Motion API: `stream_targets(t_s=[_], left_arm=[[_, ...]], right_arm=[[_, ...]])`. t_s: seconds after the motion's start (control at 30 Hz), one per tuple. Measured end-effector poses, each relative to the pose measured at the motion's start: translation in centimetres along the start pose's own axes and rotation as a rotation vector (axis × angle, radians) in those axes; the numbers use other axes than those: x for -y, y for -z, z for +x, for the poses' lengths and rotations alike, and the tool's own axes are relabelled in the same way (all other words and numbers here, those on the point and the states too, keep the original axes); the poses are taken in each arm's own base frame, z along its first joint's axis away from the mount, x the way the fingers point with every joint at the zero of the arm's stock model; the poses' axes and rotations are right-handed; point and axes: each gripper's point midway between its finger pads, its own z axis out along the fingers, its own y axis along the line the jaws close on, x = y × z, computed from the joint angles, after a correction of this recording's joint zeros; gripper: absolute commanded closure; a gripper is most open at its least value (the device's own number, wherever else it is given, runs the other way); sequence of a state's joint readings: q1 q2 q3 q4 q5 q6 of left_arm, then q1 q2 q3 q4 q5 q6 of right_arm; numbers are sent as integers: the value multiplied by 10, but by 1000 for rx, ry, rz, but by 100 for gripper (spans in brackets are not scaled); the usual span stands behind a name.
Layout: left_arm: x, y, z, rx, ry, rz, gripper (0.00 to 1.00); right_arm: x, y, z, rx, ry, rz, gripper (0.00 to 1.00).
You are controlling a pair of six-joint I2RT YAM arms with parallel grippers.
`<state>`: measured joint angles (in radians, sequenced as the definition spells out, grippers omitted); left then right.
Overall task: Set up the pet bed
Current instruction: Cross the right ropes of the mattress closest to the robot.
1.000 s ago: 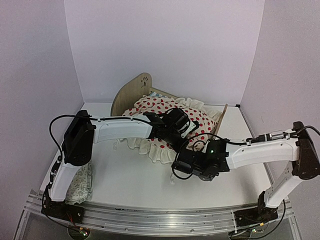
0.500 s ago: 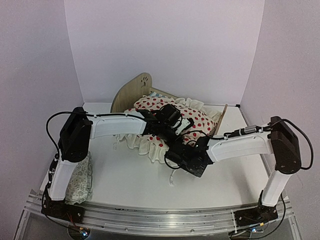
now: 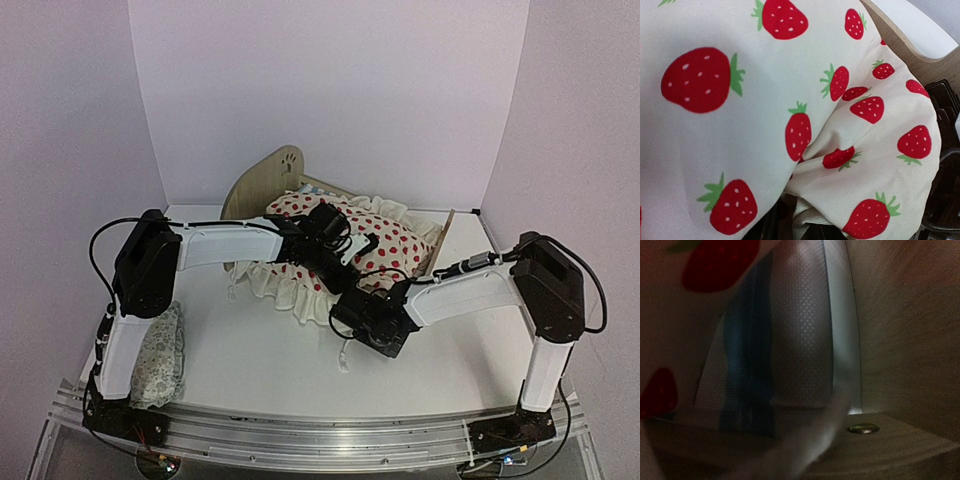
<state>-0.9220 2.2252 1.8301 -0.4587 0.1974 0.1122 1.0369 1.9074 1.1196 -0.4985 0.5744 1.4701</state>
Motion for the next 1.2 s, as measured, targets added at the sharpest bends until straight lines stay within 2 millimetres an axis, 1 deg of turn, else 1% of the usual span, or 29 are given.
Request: stream_targets(t_s=[0.13,0.23,0.5,0.6,0.73,0.8,0.87,0.97,1.0,1.07,1.1,1.2], left_arm=[[1,0,0,1,-9,11,77],[1,0,0,2,-14,14,77],[1,0,0,1,-17,17,78],[1,0,0,1,-17,17,77],[2,0,0,1,-14,18,70],[2,0,0,2,-7,18,65],[1,1,0,3,5,18,57],[1,2,-1,3,41,19,41],[2,2,-1,3,55,22,33],[3,4,-2,2,95,27,5],[4,6,-2,2,105,30,1],[8,14,-9,15,154,40,0]], right_arm=[[-1,-5,1,6,4,-10,63],[-1,-6,0,11,2,-14,67],[0,-10,-2,12,-8,-5,89],[-2,-11,-1,3,-4,8,99],[-2,-10,1,-17,7,21,100],[-2,-9,4,-33,21,21,100],[-3,-7,6,-55,45,18,100],[-5,-2,14,-115,102,3,100],[-5,0,18,-140,118,-4,100],[-2,5,24,-186,150,-14,100],[1,8,27,-206,165,-19,100],[13,19,34,-271,211,-40,100]])
